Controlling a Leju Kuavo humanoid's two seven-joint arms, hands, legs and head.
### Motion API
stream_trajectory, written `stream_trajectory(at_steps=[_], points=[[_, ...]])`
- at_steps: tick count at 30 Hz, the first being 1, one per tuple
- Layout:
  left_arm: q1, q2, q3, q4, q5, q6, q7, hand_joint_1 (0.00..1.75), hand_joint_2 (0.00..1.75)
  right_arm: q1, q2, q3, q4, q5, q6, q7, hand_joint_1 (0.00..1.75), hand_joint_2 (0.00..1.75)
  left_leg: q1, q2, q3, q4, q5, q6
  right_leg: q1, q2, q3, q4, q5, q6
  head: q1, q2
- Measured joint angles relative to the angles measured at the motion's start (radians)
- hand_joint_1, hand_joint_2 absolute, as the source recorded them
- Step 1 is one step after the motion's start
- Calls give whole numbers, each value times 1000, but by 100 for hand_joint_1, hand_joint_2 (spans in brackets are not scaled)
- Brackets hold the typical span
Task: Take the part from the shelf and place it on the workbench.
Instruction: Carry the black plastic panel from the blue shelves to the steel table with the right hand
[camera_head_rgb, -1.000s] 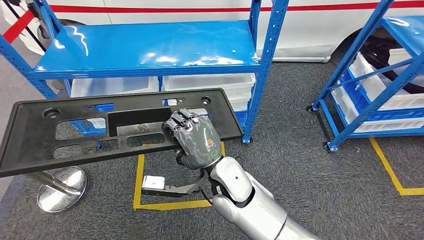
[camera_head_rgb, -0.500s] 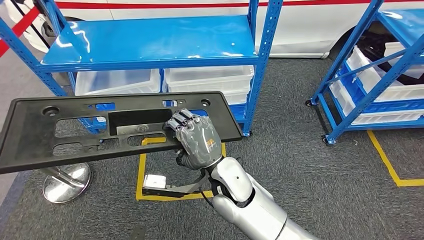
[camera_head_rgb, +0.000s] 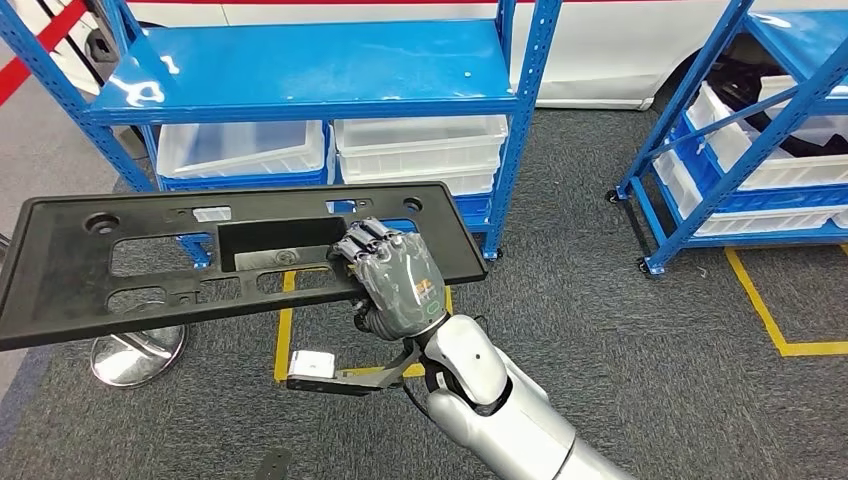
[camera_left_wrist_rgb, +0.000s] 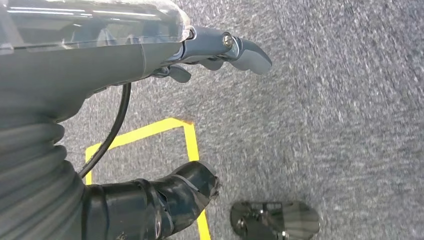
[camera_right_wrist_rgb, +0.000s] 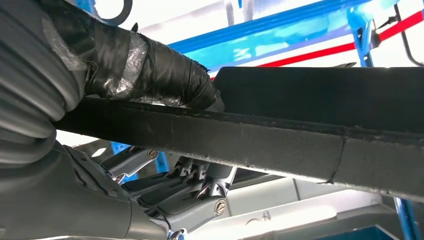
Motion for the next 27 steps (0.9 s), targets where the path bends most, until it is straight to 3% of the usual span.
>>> stream_trajectory(at_steps=[2, 4, 6, 8, 9, 11, 13, 14, 17, 18, 21, 22, 23, 24, 25, 27], points=[[1, 0, 0, 0, 0, 0, 1, 0, 175, 0, 0, -1, 0, 1, -2, 0, 175, 175, 1, -2, -8, 5, -4, -12, -5, -2, -8, -9, 15, -13, 0, 0], [2, 0, 0, 0, 0, 0, 1, 0, 175, 0, 1, -1, 0, 2, -2, 0, 175, 175, 3, -4, -32, 62, -60, -20, -11, -5, -21, -17, 34, -26, -1, 0], [3, 0, 0, 0, 0, -1, 1, 0, 175, 0, 2, -1, 0, 2, -2, 0, 175, 175, 5, -5, -72, 187, -146, -28, -10, -6, -43, -16, 50, -33, -2, 0], [3, 0, 0, 0, 0, -1, 1, 0, 175, 3, 2, -1, 1, 2, -2, 1, 175, 175, 6, -4, -82, 270, -176, -34, -9, -7, -67, -11, 65, -32, -3, 0], [3, 0, 0, 0, 0, -1, 1, 0, 175, 3, 2, -1, 1, 2, -2, 1, 175, 175, 6, -4, -62, 259, -162, -35, -9, -6, -78, -9, 71, -31, -3, 0], [2, 0, 0, 0, 0, -1, 1, 0, 175, 4, 2, -2, 1, 2, -2, 1, 175, 175, 7, -5, 27, 138, -118, -32, -10, -5, -95, -2, 82, -25, -3, 0], [0, 0, 0, 0, -1, -2, 1, 0, 175, 4, 2, -4, 0, 0, -2, 1, 175, 175, 3, -6, 104, 17, -104, -23, -8, -5, -106, 3, 91, -15, -2, 0], [0, 0, 0, 0, -1, -2, 1, 0, 175, 4, 2, -5, 0, -1, -2, 0, 175, 175, 0, -8, 118, -10, -107, -17, -7, -5, -108, 3, 97, -9, -2, 0], [2, 0, 0, 0, -1, -3, 2, 0, 175, 4, 2, -7, -1, -3, -2, -2, 175, 175, 0, -7, 110, -19, -92, 3, -7, -4, -114, 3, 108, 8, -1, 0], [1, 0, 0, 0, -1, -3, 2, 0, 175, 3, 2, -9, -1, -4, -2, -2, 175, 175, 2, -5, 104, -22, -83, 12, -7, -3, -121, 18, 90, 13, -1, 0], [-1, 0, 0, 0, -1, -3, 2, 0, 175, 5, 0, -11, -1, -6, -1, -6, 175, 175, 4, -1, 75, -24, -57, 31, -11, -1, -174, 174, -38, 24, 1, 0], [-1, 0, 0, 0, -1, -3, 2, 0, 175, 6, -1, -11, -1, -7, -1, -8, 175, 175, 3, -1, 63, -22, -50, 32, -12, -1, -189, 234, -69, 26, 0, 0], [0, 0, 0, 0, -1, -3, 2, 0, 175, 7, -2, -11, -1, -9, 0, -9, 175, 175, 3, 0, 52, -19, -44, 31, -12, -1, -191, 267, -75, 27, 1, 0], [1, 0, 0, 0, -1, -3, 2, 0, 175, 8, -3, -11, -1, -11, 0, -10, 175, 175, 3, 0, 41, -15, -39, 30, -12, -1, -178, 271, -65, 26, 0, 0], [1, 0, 0, 0, -1, -4, 3, 0, 175, 8, -4, -11, -1, -12, 1, -10, 175, 175, 3, -1, 31, -10, -35, 29, -12, -1, -144, 234, -40, 24, 0, 0], [1, -1, -1, 0, -2, -4, 3, 0, 175, 7, -5, -11, -1, -14, 1, -11, 175, 175, 2, -1, 16, 0, -30, 24, -8, -1, -51, 98, -7, 14, 0, 0]])
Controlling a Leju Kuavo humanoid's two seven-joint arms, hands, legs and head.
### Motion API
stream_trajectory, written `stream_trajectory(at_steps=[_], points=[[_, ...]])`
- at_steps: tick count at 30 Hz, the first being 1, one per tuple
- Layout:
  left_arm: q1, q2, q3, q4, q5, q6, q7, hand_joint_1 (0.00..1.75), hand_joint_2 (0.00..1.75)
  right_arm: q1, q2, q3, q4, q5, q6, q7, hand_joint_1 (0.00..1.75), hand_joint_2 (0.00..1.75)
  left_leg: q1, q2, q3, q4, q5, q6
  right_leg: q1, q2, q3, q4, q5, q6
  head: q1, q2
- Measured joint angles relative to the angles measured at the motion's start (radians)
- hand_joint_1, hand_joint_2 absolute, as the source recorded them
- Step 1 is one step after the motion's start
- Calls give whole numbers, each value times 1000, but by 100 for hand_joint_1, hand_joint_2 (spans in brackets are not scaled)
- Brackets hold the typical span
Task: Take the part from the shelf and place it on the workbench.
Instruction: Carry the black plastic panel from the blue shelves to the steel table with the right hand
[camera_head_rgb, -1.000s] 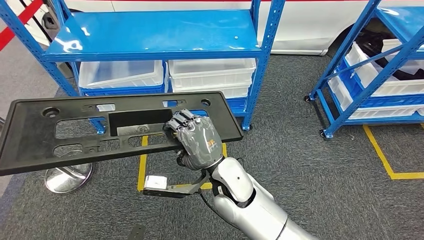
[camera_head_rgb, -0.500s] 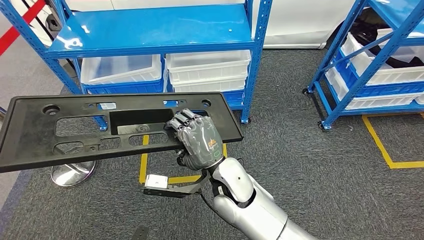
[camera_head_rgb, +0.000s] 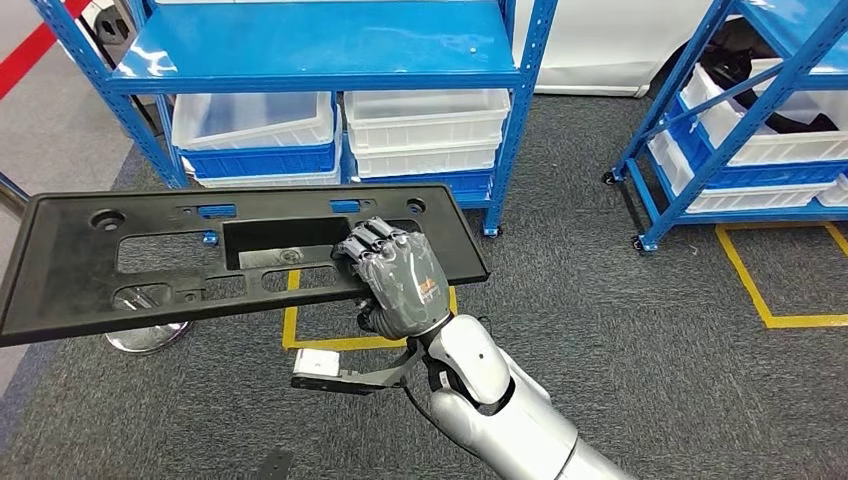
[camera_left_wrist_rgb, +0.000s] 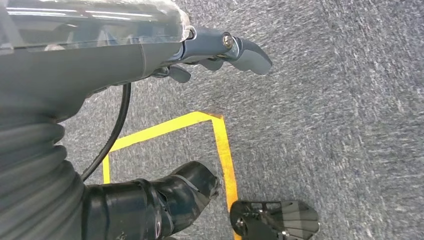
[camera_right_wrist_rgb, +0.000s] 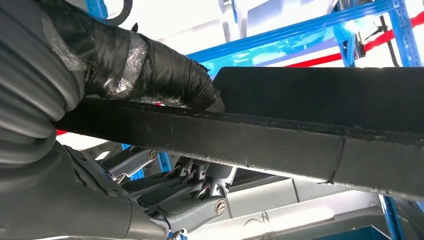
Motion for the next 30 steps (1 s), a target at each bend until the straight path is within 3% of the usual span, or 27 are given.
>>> stream_trajectory(at_steps=[2, 4, 6, 8, 10, 11, 12, 13, 15, 17, 21, 23, 25, 26, 27, 28, 30], points=[[0, -2, 0, 0, -1, -1, 0, 0, 175, -1, 0, 0, -1, -1, 1, -1, 175, 175, 0, 0, -8, 4, 8, -11, 7, 0, 53, -91, 1, -8, 0, 0], [-1, -2, 0, 0, -1, -1, 0, 0, 175, -1, 0, 0, -2, -1, 1, -1, 175, 175, 0, 0, -10, 1, 20, -25, 9, 0, 54, -108, 6, -13, 0, 0], [0, -3, 0, 0, -1, -1, 1, 0, 175, -2, 0, 0, -3, -1, 3, 0, 175, 175, 1, -2, -19, 12, 5, -35, 3, -3, 49, -118, 22, -26, 0, 0], [1, -3, 0, 0, -1, -1, 3, 0, 175, -2, 0, 0, -3, -2, 4, 0, 175, 175, 3, -5, -47, 88, -64, -42, -2, -7, 37, -125, 38, -38, -1, 0], [2, -3, 0, 0, 0, -1, 5, 0, 175, -1, 0, 0, -3, -4, 9, 0, 175, 175, 5, -5, -87, 216, -140, -49, -2, -8, 17, -123, 50, -42, -2, 0], [2, -2, 0, 0, 1, -1, 5, 0, 175, 0, 0, 0, -3, -4, 11, 0, 175, 175, 5, -5, -96, 262, -155, -52, -2, -9, 6, -119, 56, -41, -2, 0], [2, -2, 0, 0, 1, -1, 6, 0, 175, 0, 0, 0, -3, -6, 13, 0, 175, 175, 6, -5, -90, 276, -149, -54, -2, -9, -5, -115, 61, -40, -2, 0], [2, -2, 0, 0, 2, -1, 6, 0, 175, 1, 0, 0, -3, -6, 14, 0, 175, 175, 6, -5, -63, 248, -126, -55, -3, -9, -15, -110, 65, -38, -2, 0], [1, -2, 0, 0, 1, -1, 6, 0, 175, 1, 0, 0, -3, -9, 14, 0, 175, 175, 8, -5, 27, 118, -80, -55, -3, -8, -31, -100, 70, -32, -2, 0], [0, -3, -1, 0, 0, 0, 6, 0, 175, 1, 0, -1, -4, -14, 14, 0, 175, 175, 5, -8, 87, 16, -75, -49, 0, -7, -41, -93, 77, -21, -2, 0], [3, -2, -1, 0, 0, 3, 5, 0, 175, 5, -1, -7, -4, -29, 13, 1, 175, 175, 3, -8, 84, -9, -71, -18, 1, -5, -53, -84, 82, 3, -1, 0], [2, -2, -1, 0, 1, 4, 5, 0, 175, 8, -2, -12, -4, -37, 11, 1, 175, 175, 5, -4, 77, -13, -59, 0, -1, -3, -83, -15, 30, 12, 0, 0], [3, -2, -1, 0, 1, 4, 5, 0, 175, 14, -6, -16, -4, -43, 8, 1, 175, 175, 2, -1, 65, -11, -52, 10, -3, -2, -135, 119, -42, 18, 0, 0], [4, -2, -1, 0, 2, 4, 5, 0, 175, 19, -8, -18, -3, -46, 7, 1, 175, 175, 1, 0, 59, -8, -50, 12, -3, -2, -154, 171, -61, 20, 0, 0], [5, -2, 0, 0, 2, 4, 5, 0, 175, 24, -11, -20, -3, -48, 5, 0, 175, 175, 0, 2, 55, -5, -49, 12, -3, -2, -155, 188, -60, 19, -1, 0], [5, -2, 0, 0, 2, 4, 5, 0, 175, 29, -14, -23, -3, -50, 2, 0, 175, 175, -1, 3, 52, -3, -48, 12, -2, -2, -136, 165, -42, 16, 0, 0], [6, -3, 0, 0, 2, 4, 5, 0, 175, 34, -17, -29, -3, -53, -4, -1, 175, 175, -4, 5, 50, 1, -49, 12, 2, -8, -61, 38, 13, 2, -1, 0]])
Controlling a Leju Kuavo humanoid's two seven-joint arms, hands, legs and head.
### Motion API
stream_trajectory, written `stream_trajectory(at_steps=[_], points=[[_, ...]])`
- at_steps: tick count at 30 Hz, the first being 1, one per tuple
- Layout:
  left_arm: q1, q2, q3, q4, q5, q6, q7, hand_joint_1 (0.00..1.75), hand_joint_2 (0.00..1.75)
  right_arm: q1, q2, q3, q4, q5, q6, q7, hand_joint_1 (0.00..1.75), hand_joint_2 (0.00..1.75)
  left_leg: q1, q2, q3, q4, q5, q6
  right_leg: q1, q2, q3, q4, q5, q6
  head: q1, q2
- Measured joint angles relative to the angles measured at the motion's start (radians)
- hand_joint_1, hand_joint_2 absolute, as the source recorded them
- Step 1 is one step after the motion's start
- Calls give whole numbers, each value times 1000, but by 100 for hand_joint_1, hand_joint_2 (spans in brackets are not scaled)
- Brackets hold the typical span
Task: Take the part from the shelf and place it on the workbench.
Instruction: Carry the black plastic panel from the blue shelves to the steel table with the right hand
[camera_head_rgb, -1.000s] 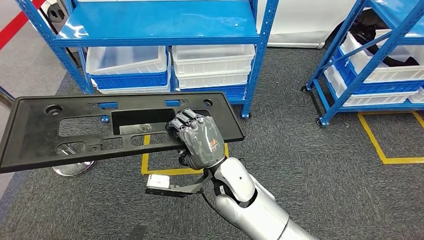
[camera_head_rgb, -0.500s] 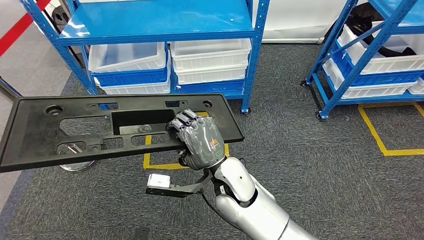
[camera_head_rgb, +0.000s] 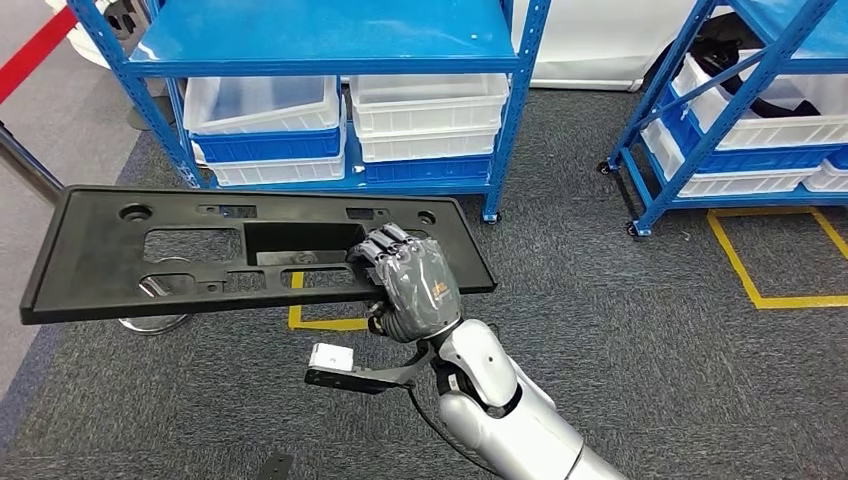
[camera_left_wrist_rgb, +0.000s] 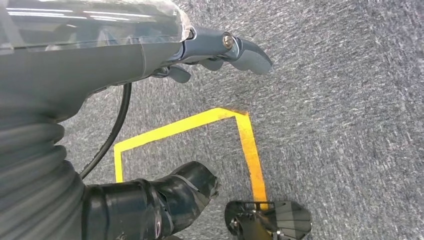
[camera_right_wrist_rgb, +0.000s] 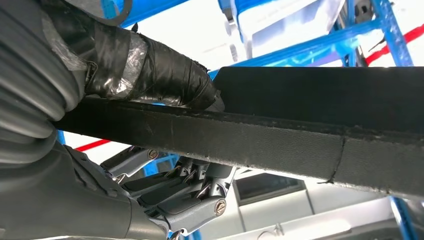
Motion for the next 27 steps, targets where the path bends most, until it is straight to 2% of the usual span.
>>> stream_trajectory(at_steps=[1, 2, 4, 6, 7, 8, 10, 11, 12, 13, 15, 16, 17, 18, 21, 22, 23, 25, 26, 27], points=[[0, -1, 0, 0, 0, 0, 0, 0, 175, 1, -1, -3, 0, 0, -4, 0, 175, 175, -3, 1, -2, 2, 0, -2, 4, -5, 32, -62, 19, -8, 0, 0], [0, -2, 0, 0, 0, 0, 0, 0, 175, 1, -1, -5, -1, 0, -7, -1, 175, 175, -3, 4, -5, 3, 2, -6, 10, -10, 51, -104, 27, -15, 0, 0], [1, -4, 0, 1, 0, 1, 0, 0, 175, 4, -2, -9, -3, -1, -11, -1, 175, 175, -4, 10, -11, 4, 6, -17, 16, -11, 56, -130, 28, -24, 0, 0], [1, -4, 0, 1, 0, 1, 0, 0, 175, 7, -5, -12, -3, -1, -13, -1, 175, 175, -4, 12, -15, 7, -2, -26, 9, -4, 58, -143, 35, -32, 0, 0], [1, -4, 0, 1, 0, 2, 0, 0, 175, 8, -6, -13, -4, -1, -14, -1, 175, 175, -5, 9, -23, 25, -18, -31, 4, -2, 60, -150, 40, -37, 0, 0], [1, -4, 0, 1, 0, 2, 0, 0, 175, 8, -6, -13, -4, -1, -15, -2, 175, 175, -4, 4, -40, 64, -44, -34, 0, -1, 61, -155, 44, -42, -1, 0], [1, -4, 0, 1, 0, 2, 0, 0, 175, 11, -6, -13, -5, -1, -16, -2, 175, 175, 0, -4, -93, 188, -106, -42, -1, 4, 58, -155, 47, -45, -1, 0], [2, -4, 0, 1, 0, 2, 0, 0, 175, 14, -7, -13, -5, -1, -16, -3, 175, 175, 2, -5, -118, 245, -125, -46, -1, 7, 56, -153, 47, -45, -1, 0], [3, -3, 0, 1, 0, 2, 0, 0, 175, 17, -7, -13, -5, -1, -17, -3, 175, 175, 4, -5, -128, 270, -125, -49, -1, 11, 55, -150, 47, -46, -1, 0], [4, -3, 0, 1, 0, 2, 0, 0, 175, 20, -8, -13, -5, -1, -17, -4, 175, 175, 6, -5, -120, 257, -106, -51, -2, 16, 54, -147, 47, -45, -1, 0], [5, -3, 0, 1, -1, 2, 0, 0, 175, 23, -8, -14, -6, -1, -17, -6, 175, 175, 11, -13, -60, 136, -39, -53, -4, 27, 52, -140, 46, -42, -1, 0], [5, -2, 0, 1, -2, 2, 0, 0, 175, 23, -8, -14, -6, -1, -18, -6, 175, 175, 12, -24, -28, 71, -17, -52, -3, 33, 49, -135, 45, -38, -1, 0], [4, -2, 0, 1, -3, 2, 0, 0, 175, 23, -8, -15, -6, -1, -19, -7, 175, 175, 12, -33, -8, 28, -5, -50, -2, 37, 44, -131, 46, -32, -1, 0], [4, -2, 0, 1, -4, 2, 0, 0, 175, 24, -8, -15, -7, -1, -20, -8, 175, 175, 11, -40, 1, 8, -5, -48, -2, 42, 40, -129, 49, -25, -1, 0], [4, 1, 0, 1, -4, 3, 0, 0, 175, 29, -8, -18, -8, -1, -23, -11, 175, 175, 10, -33, -1, -2, 4, -31, -3, 47, 30, -128, 53, -6, -1, 0], [3, 1, -1, 1, -4, 3, 0, 0, 175, 30, -8, -20, -9, -1, -26, -12, 175, 175, 12, -28, -2, -7, 9, -23, -3, 42, 23, -113, 40, 0, 0, 0], [3, 1, -1, 1, -5, 3, -1, 0, 175, 31, -8, -22, -10, -1, -29, -14, 175, 175, 14, -22, -3, -11, 14, -16, -3, 34, 7, -78, 16, 3, 1, 0], [4, 1, -2, 1, -6, 3, -3, 0, 175, 34, -9, -25, -11, -1, -38, -18, 175, 175, 13, -10, -8, -12, 19, -9, -7, 21, -44, 41, -53, 9, 2, 0], [5, 1, -2, 1, -6, 2, -3, 0, 175, 37, -9, -26, -12, -1, -42, -19, 175, 175, 12, -4, -12, -11, 19, -8, -9, 20, -69, 101, -77, 12, 2, 0], [6, 2, -2, 1, -5, 2, -3, 0, 175, 41, -10, -27, -12, -1, -46, -19, 175, 175, 12, 2, -15, -9, 20, -8, -10, 19, -82, 136, -86, 14, 2, 0]])
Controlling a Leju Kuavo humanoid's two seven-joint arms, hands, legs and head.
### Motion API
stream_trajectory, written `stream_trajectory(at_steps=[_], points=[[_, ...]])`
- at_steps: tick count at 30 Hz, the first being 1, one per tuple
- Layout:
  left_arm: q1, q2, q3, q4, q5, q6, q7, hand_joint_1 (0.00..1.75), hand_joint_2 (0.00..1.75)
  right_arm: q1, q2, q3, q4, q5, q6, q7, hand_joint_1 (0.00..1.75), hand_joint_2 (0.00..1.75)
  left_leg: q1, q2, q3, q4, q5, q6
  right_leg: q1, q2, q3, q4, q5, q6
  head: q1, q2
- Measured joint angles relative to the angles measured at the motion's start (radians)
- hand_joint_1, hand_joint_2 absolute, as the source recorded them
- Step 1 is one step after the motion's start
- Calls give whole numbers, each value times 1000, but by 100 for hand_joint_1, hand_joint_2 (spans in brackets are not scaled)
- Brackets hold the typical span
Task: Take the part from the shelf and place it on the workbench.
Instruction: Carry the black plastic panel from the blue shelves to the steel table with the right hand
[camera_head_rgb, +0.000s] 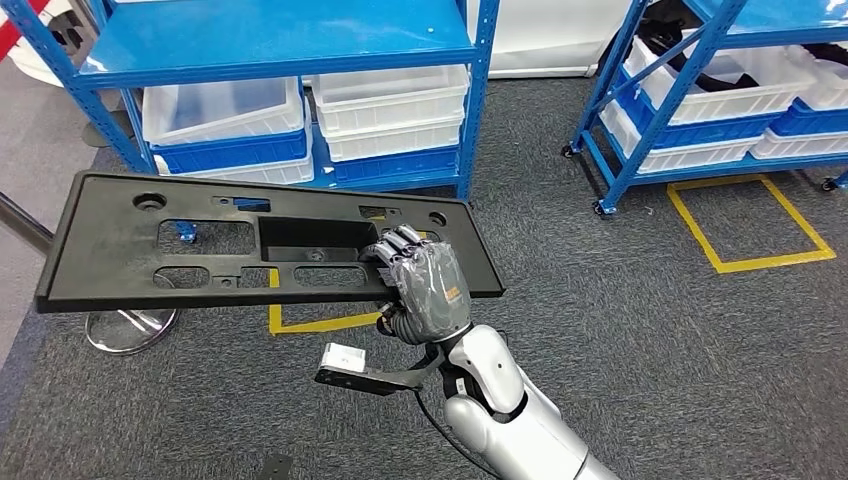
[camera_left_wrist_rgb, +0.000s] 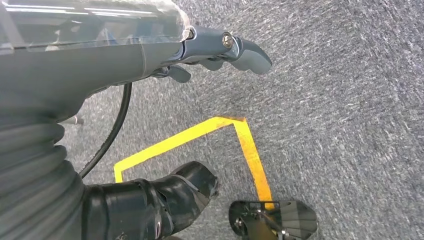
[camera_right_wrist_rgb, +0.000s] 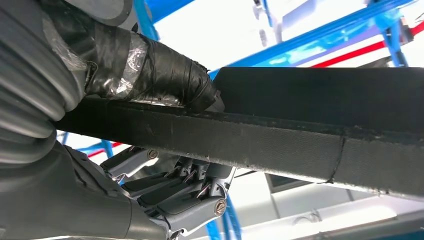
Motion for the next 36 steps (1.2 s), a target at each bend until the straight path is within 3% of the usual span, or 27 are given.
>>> stream_trajectory(at_steps=[1, 2, 3, 5, 7, 10, 12, 14, 16, 17, 20, 22, 24, 26, 29, 31, 32, 34, 36], points=[[0, 0, 0, 0, 1, 0, 0, 0, 175, 5, -1, -1, 0, 0, -4, -1, 175, 175, 0, 6, -2, 2, 0, 0, -2, -2, 5, 0, 9, 1, 0, 0], [0, 0, 0, 0, 1, 0, 1, 0, 175, 9, -1, -2, 0, -1, -8, -2, 175, 175, 0, 11, -3, 4, 0, -1, -3, -5, 30, -39, 34, 1, 0, 0], [0, 0, 0, 0, 2, 0, 1, 0, 175, 12, -1, -4, -1, -2, -12, -3, 175, 175, 0, 16, -3, 6, -1, -2, -3, -15, 69, -107, 66, -1, 0, 0], [0, 0, 0, 0, 2, 0, 1, 0, 175, 14, -1, -7, -4, -4, -22, -6, 175, 175, -4, 24, -5, 10, -3, -11, 3, -41, 133, -229, 102, -9, 0, 0], [0, 0, 0, 0, 2, 1, 2, 0, 175, 18, -2, -11, -8, -7, -33, -10, 175, 175, -9, 32, -7, 11, -2, -22, 10, -49, 145, -266, 103, -17, -1, 0], [-1, 1, 0, 0, 2, 2, 3, 0, 175, 32, -2, -21, -12, -12, -49, -18, 175, 175, -6, 36, -10, 17, -11, -38, 7, -32, 142, -272, 113, -34, -1, 0], [0, 1, 0, 0, 5, 2, 4, 0, 175, 42, -2, -28, -15, -19, -67, -24, 175, 175, -3, 16, -40, 89, -63, -44, 4, -24, 142, -278, 119, -47, -1, 0], [3, 1, 0, 0, 7, 3, 4, 0, 175, 55, -3, -36, -18, -24, -88, -31, 175, 175, -3, -1, -94, 219, -128, -46, 7, -13, 138, -278, 122, -53, -1, 0], [6, 2, 0, 0, 9, 3, 4, 0, 175, 73, -5, -46, -19, -28, -99, -38, 175, 175, -3, -6, -122, 289, -141, -46, 10, 0, 137, -277, 123, -54, -1, 0], [7, 2, 0, 0, 11, 3, 3, 0, 175, 83, -7, -51, -21, -30, -103, -41, 175, 175, -3, -7, -111, 269, -120, -43, 11, 8, 138, -276, 123, -54, -1, 0], [8, 3, 1, 0, 18, 5, 0, 0, 175, 110, -9, -74, -33, -41, -127, -55, 175, 175, -4, -33, -19, 80, -31, -28, 14, 29, 135, -269, 123, -52, -1, 0], [8, 4, 1, 0, 21, 6, -4, 0, 175, 127, -11, -94, -45, -47, -150, -64, 175, 175, -6, -50, 9, 19, -22, -22, 14, 39, 128, -267, 127, -44, -1, 0], [8, 5, 2, 0, 25, 7, -6, 0, 175, 148, -16, -115, -59, -52, -164, -74, 175, 175, -6, -44, 13, 6, -20, -18, 13, 47, 124, -271, 132, -32, -1, 0], [9, 5, 3, 0, 29, 10, -8, 0, 175, 175, -22, -139, -76, -56, -173, -90, 175, 175, -1, -33, 18, -9, -10, -8, 14, 37, 114, -251, 113, -21, 1, 0], [13, 4, 6, 0, 36, 14, -13, 0, 175, 216, -26, -179, -107, -60, -181, -128, 175, 175, 1, -13, 19, -17, -4, 1, 7, 6, 42, -90, 23, -7, 6, 0], [17, 4, 11, 0, 41, 15, -17, 0, 175, 257, -28, -210, -129, -65, -184, -161, 175, 175, 0, 0, 19, -16, -5, 0, 1, -1, 5, -8, 1, 1, 6, 0], [18, 4, 14, 0, 43, 16, -20, 0, 175, 279, -28, -228, -141, -68, -185, -176, 175, 175, 1, 5, 19, -15, -6, -1, -3, -3, 13, -19, 17, 3, 6, 0], [19, 4, 19, 0, 49, 17, -25, 0, 175, 316, -29, -266, -165, -73, -185, -199, 175, 175, 2, 14, 19, -9, -11, -7, -7, -22, 76, -142, 77, 6, 6, 0], [21, 4, 23, 0, 56, 19, -28, 0, 175, 344, -28, -302, -191, -75, -185, -221, 175, 175, -2, 20, 18, 1, -18, -19, -4, -45, 130, -248, 108, -1, 6, 0]])
